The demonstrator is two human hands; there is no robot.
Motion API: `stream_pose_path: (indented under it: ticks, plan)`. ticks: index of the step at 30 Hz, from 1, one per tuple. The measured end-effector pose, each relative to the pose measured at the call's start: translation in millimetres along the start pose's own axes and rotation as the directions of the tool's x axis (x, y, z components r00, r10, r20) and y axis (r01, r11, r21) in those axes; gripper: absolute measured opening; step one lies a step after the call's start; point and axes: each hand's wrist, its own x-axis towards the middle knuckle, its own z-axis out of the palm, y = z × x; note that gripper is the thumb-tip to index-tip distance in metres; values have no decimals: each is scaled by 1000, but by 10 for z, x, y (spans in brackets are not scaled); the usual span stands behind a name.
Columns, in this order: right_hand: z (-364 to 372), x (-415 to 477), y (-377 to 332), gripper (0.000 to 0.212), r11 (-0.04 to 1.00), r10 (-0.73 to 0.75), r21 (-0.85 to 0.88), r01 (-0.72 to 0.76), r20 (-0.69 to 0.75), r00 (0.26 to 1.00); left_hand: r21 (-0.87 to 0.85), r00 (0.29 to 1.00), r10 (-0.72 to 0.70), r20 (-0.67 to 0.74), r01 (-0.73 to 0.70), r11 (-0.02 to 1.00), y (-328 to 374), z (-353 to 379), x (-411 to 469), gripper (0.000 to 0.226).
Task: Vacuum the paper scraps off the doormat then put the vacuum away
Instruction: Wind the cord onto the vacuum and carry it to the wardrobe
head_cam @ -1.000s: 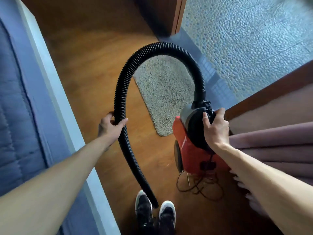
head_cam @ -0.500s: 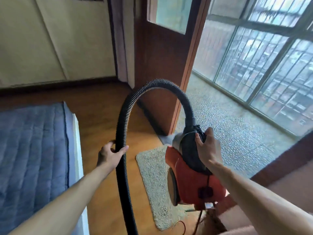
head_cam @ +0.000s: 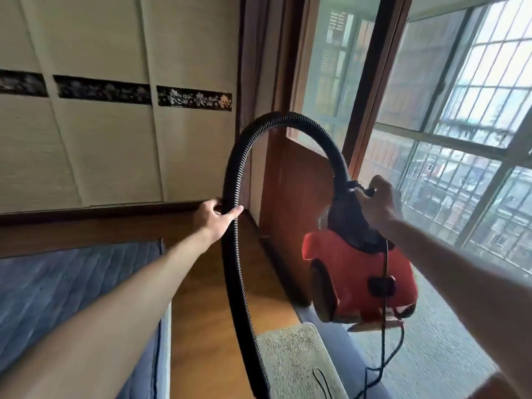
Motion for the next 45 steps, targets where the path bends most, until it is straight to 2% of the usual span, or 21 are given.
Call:
stream_pose_path:
  ticks: [4, 11, 16, 23, 26, 29, 34, 39, 45]
  plan:
    - [-98, 252, -389, 31, 1000, -11, 27, 12, -44, 999, 30, 996, 85, -42, -84, 996, 399, -316, 176, 39]
    - [102, 566, -812, 40, 988, 70, 141, -62, -48, 996, 97, 993, 88, -73, -80, 992, 713, -621, 517, 41]
    - [433, 718, -1037, 36, 981, 73, 181, -71, -2, 997, 181, 983, 117, -144, -90, 979, 786, -754, 882, 43]
    - [1117, 1242, -1255, 27, 974, 82, 202, -99, 88, 993, 237, 986, 89, -139, -54, 970, 893, -753, 1765, 42]
    - [1481, 1585, -1341, 32, 974, 66, 210, -90, 120, 991, 242, 985, 66, -162, -25, 970, 859, -681, 2180, 50]
    - [1816, 1817, -1436, 36, 964, 40, 254, -80, 158, 987, 235, 978, 58, -200, -10, 972, 760, -638, 2490, 48]
    - [2340, 2115, -1594, 33, 957, -34, 290, -20, 179, 983, 198, 962, 10, -274, 46, 979, 587, -675, 2944, 78]
    - [2834, 2389, -1768, 34, 945, -30, 324, -40, 209, 977, 208, 950, 27, -312, 41, 977, 404, -651, 3441, 55]
    - [3482, 2779, -1932, 35, 942, -40, 334, -31, 206, 978, 206, 949, 13, -314, 55, 977, 144, -537, 4176, 63]
